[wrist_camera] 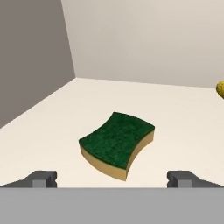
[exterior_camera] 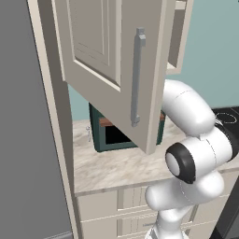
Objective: Pick the sponge and spray from the cabinet and place them on the counter.
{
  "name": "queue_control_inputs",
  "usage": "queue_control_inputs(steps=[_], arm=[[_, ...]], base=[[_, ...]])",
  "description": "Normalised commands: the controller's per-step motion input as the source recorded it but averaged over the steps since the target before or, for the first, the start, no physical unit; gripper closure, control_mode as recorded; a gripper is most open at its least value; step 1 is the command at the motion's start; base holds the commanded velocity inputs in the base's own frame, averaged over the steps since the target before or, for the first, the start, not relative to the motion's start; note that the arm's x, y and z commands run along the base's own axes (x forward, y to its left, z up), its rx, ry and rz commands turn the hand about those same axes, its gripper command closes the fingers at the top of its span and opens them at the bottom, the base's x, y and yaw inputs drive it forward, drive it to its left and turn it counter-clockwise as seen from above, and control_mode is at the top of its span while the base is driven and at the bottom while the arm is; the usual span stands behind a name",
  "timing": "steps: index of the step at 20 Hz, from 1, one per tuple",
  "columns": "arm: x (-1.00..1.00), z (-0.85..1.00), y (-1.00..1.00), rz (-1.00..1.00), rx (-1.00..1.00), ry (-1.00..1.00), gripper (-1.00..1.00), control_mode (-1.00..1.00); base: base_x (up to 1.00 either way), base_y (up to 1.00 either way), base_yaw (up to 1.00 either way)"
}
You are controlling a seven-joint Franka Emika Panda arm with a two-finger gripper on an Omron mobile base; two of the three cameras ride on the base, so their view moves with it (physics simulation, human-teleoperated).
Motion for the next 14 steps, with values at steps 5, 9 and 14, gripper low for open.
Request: queue_control_inputs(steps=[5,9,14], arm=[[0.06,0.0,0.02,0.0,-0.03,0.0,-1.0,-1.0],[0.12,-0.01,0.09,0.0,-0.03,0.0,-1.0,-1.0],[0.05,-0.06,0.08,0.0,-0.03,0.0,-1.0,-1.0]], base=[[0.0,0.0,0.0],[0.0,0.0,0.0],[0.0,0.0,0.0]])
